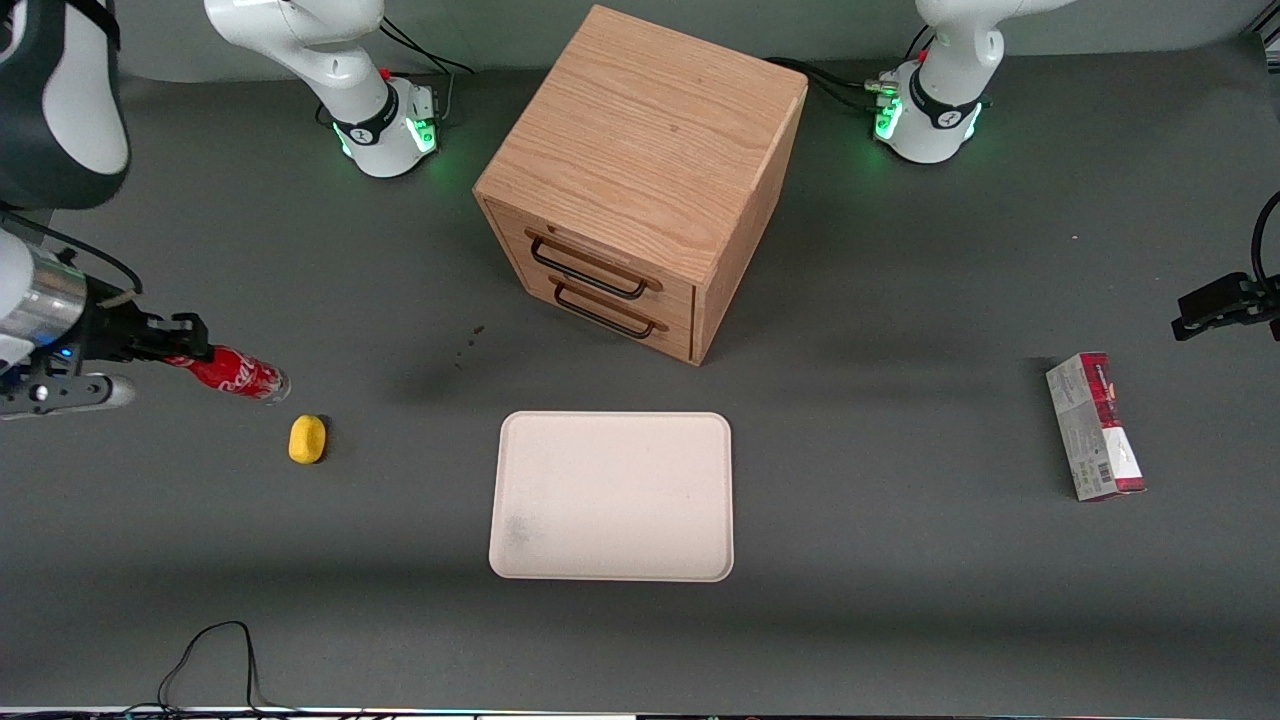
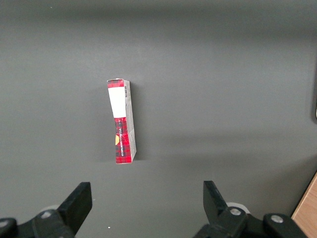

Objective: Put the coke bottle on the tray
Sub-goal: 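Carry the held bottle with the right gripper over the cream tray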

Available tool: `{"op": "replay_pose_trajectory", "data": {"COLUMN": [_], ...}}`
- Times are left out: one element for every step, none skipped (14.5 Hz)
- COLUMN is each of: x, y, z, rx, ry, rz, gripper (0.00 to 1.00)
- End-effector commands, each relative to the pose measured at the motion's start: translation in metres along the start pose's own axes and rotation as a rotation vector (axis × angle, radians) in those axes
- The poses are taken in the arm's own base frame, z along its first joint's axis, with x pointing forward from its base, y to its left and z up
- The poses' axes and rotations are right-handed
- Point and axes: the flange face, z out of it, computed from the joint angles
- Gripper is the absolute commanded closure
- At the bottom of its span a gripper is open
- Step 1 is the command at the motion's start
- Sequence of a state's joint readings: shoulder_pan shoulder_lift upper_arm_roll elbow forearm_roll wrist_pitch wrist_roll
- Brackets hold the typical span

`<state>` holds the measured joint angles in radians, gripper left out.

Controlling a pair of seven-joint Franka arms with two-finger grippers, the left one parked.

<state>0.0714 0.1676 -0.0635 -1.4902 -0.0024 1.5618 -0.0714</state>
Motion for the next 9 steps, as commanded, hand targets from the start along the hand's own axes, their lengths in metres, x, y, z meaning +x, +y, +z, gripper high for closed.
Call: {"op": "replay_pose_trajectory", "data": {"x": [0.001,0.003,0.011,0.024,0.036,0.048,0.059,0.068,0.076], "y": [-0.002,-0.007,-0.021,-0.041,-0.054,-0.079,-0.097,-0.120,-0.145], "z": [-0.025,-0.028,-0.030,-0.036,-0.036,-0.040,-0.044,-0.041,-0.035], "rx": [-0.002,0.000,-0.003,-0.004,-0.004,-0.008,-0.009,-0.011,-0.018], "ry": [0.018,0.027,0.036,0.059,0.052,0.063,0.086,0.095,0.100], "rz": [-0.028,-0.031,-0.051,-0.084,-0.101,-0.139,-0.161,-0.192,-0.227], "gripper": [1.00,1.00,1.00,1.00,1.00,1.00,1.00,1.00,1.00]}}
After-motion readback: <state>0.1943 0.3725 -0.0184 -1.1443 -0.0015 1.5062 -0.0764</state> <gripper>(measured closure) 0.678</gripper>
